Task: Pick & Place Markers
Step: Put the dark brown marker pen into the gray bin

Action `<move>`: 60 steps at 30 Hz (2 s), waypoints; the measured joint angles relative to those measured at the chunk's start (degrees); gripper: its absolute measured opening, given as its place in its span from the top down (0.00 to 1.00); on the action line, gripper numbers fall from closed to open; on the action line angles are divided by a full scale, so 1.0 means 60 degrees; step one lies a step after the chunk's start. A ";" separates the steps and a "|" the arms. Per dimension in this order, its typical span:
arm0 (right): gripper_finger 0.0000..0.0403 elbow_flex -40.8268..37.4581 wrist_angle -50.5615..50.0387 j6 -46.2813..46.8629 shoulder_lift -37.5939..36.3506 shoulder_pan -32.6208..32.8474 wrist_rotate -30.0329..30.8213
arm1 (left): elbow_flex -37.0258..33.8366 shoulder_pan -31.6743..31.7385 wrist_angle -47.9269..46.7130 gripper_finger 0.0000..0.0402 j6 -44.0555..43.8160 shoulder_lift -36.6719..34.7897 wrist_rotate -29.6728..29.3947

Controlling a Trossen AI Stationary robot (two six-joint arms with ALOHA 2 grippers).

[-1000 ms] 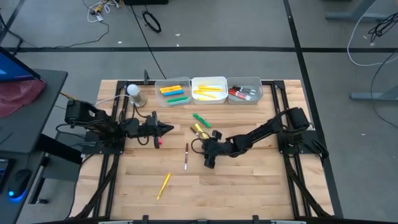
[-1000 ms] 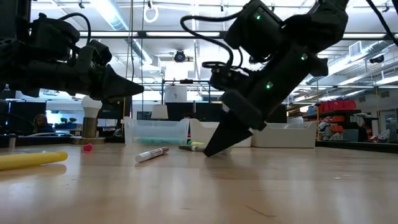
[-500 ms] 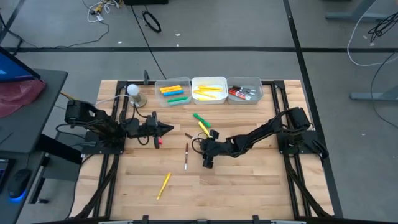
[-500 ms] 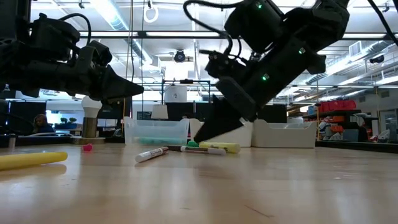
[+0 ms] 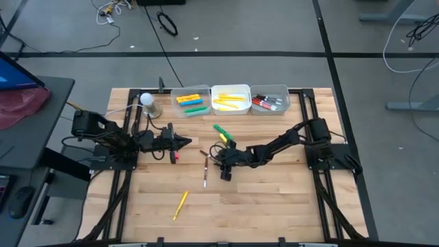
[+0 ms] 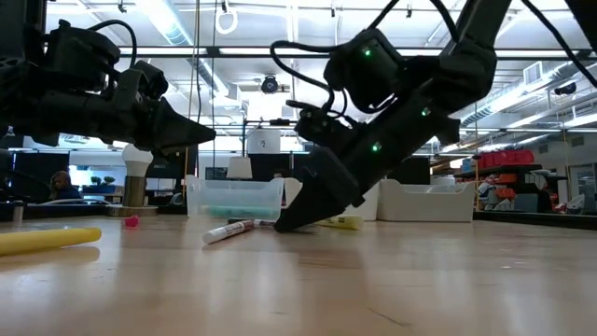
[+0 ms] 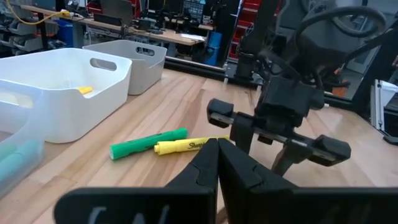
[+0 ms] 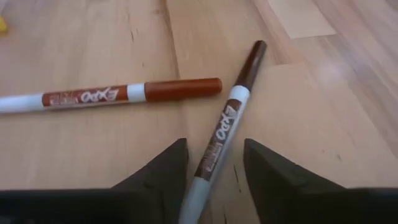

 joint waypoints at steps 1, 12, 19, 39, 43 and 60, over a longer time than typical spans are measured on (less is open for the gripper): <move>0.63 0.0009 0.0008 0.0088 0.0062 -0.0021 -0.0059 | 0.0000 0.0000 0.0003 0.97 -0.0002 0.0000 0.0000; 0.96 0.0024 -0.0146 0.0664 0.0141 -0.0033 -0.0112 | 0.0004 -0.0003 -0.0014 0.97 -0.0033 0.0007 0.0003; 0.93 -0.0032 -0.0705 0.0965 -0.0447 -0.0030 0.0216 | 0.0004 -0.0001 -0.0033 0.97 -0.0029 0.0007 0.0000; 0.95 0.1939 -1.2478 -0.2179 -0.7637 -0.2433 0.3076 | 0.0094 0.0000 -0.0065 0.97 -0.0018 0.0006 0.0000; 0.96 0.2275 -1.3797 -0.3999 -0.7534 -0.4552 0.2772 | 0.0262 0.0000 -0.0069 0.97 0.0007 0.0004 0.0000; 0.94 0.1440 -1.1131 -0.9544 -0.3734 -0.8791 0.0424 | 0.0444 -0.0003 -0.0087 0.97 0.0033 0.0005 0.0032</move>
